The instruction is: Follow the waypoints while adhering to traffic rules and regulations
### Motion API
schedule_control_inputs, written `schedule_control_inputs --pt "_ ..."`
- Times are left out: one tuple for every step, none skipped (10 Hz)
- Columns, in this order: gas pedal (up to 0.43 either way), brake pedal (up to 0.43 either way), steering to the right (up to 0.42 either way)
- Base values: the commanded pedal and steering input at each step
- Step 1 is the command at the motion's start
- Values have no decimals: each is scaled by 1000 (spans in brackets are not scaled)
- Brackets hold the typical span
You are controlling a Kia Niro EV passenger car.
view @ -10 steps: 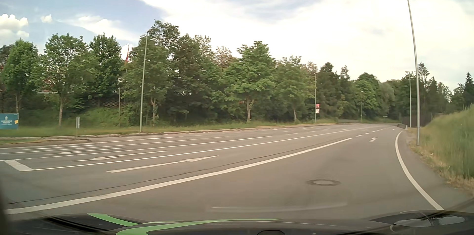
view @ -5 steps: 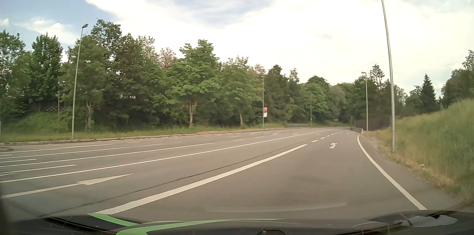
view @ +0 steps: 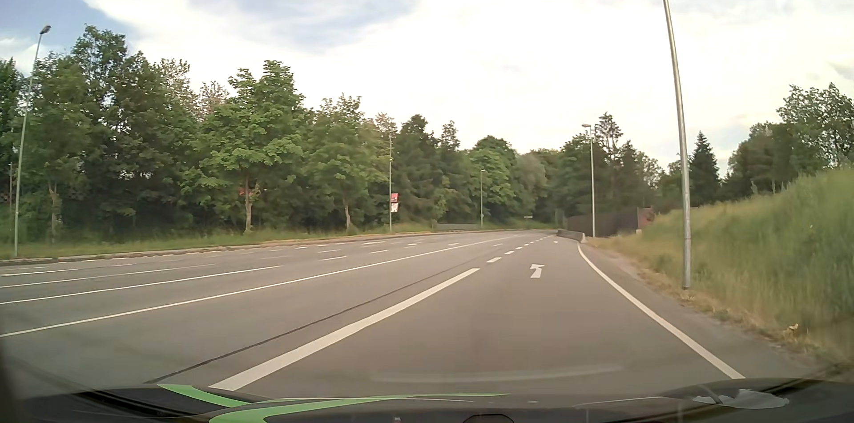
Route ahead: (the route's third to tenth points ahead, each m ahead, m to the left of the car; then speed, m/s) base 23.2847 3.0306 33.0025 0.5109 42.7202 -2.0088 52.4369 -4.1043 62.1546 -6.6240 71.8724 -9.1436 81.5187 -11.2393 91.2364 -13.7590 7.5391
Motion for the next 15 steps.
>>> schedule_control_inputs --pt "311 0 126" --pt "311 0 111" --pt "311 0 102" --pt "339 0 90" --pt "350 0 75" --pt "358 0 64" --pt "370 0 51" --pt "370 0 38" --pt "390 0 29" --pt "429 0 28" --pt "429 0 27" --pt "429 0 26" --pt "429 0 25" --pt "429 0 23" --pt "429 0 20"
